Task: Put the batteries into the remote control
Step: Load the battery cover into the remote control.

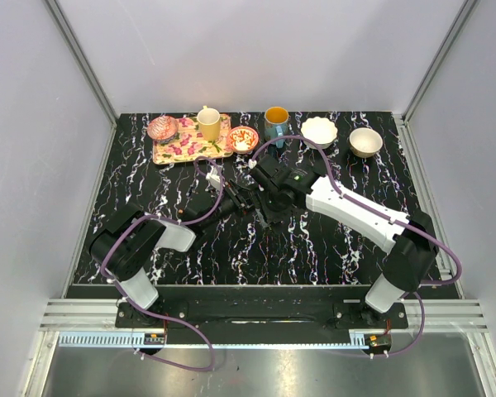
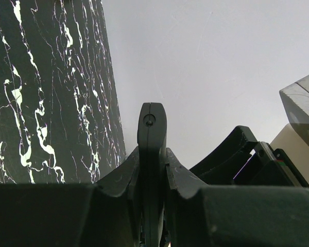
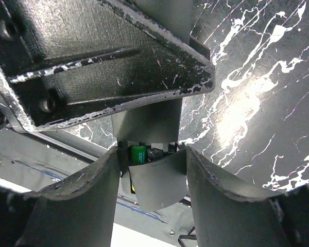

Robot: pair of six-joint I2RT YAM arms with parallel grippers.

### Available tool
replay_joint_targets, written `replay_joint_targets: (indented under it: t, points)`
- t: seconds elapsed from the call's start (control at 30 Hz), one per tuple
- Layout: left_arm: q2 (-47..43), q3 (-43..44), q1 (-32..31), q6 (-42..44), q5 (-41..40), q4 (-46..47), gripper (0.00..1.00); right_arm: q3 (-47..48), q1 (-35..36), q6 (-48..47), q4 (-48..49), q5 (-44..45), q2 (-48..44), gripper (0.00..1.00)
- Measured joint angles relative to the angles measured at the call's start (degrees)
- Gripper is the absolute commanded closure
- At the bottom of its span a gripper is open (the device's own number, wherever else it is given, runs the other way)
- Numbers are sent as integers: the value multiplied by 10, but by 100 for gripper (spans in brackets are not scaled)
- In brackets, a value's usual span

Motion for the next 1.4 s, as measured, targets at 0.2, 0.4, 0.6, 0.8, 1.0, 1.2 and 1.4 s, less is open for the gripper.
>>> replay_joint_targets:
  t: [0.2, 0.4, 0.6, 0.8, 1.0, 1.2, 1.4]
  points:
    - [0, 0, 0, 0, 0, 0, 100, 2, 0, 0, 0, 2, 2, 43]
    - [0, 0, 0, 0, -7, 5, 100, 10, 0, 7, -3, 5, 5, 46]
    - [0, 0, 0, 0, -13, 9, 100, 14, 0, 18, -8, 9, 5, 48]
    - [0, 0, -2, 0, -18, 10, 100, 23, 0, 24, -17, 11, 10, 46]
    - [0, 0, -2, 0, -20, 10, 100, 35, 0, 26, -26, 16, 16, 44]
    - [0, 0, -3, 0, -20, 10, 100, 49, 0, 26, -26, 22, 19, 43]
    - [5, 0, -3, -3, -20, 13, 100, 57, 0, 26, -28, 23, 22, 40]
